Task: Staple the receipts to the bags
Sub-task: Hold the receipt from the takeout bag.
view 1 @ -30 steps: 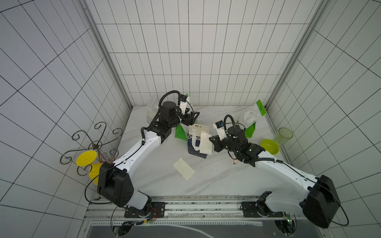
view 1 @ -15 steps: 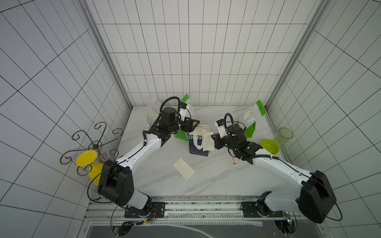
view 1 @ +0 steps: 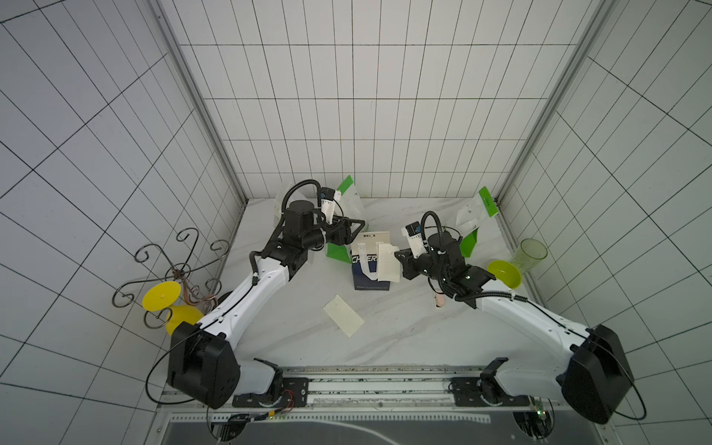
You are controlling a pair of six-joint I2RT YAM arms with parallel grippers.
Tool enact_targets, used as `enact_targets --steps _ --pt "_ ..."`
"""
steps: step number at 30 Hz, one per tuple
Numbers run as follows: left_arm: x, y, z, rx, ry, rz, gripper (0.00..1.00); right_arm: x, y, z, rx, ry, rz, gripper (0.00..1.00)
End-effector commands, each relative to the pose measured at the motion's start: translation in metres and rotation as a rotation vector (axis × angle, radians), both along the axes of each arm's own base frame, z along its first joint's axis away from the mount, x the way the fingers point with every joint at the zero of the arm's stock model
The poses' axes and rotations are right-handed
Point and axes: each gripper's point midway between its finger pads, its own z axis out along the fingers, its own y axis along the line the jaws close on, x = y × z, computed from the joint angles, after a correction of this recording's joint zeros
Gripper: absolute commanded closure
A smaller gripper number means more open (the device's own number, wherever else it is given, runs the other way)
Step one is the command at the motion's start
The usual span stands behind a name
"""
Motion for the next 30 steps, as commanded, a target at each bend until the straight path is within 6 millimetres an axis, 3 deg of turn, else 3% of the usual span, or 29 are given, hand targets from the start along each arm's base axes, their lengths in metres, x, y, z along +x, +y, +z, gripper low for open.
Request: enact_targets --steps 1,7,14,22,30 --pt "0.001 0.014 0.035 0.046 -0.128 0.016 0.28 -0.011 0.000 0.042 0.034 -0.061 0.054 1.00" --pt "-0.005 -0.003 0.036 0.064 -0.219 -0.132 0.28 -0.033 0.021 0.062 0.055 -0.063 0.200 1.00" --pt "-0.017 -0.021 0.031 0.036 -0.268 -0.282 0.28 -0.009 0.037 0.075 0.040 -0.079 0.194 1.00" --pt "-0.016 -0.037 0.005 0.051 -0.240 -0.358 0.30 0.013 0.048 0.088 0.074 -0.102 0.169 1.00" --pt "-0.028 -0.053 -0.014 0.117 -0.230 -0.435 0.37 0.024 0.051 0.085 0.054 -0.106 0.153 1.00"
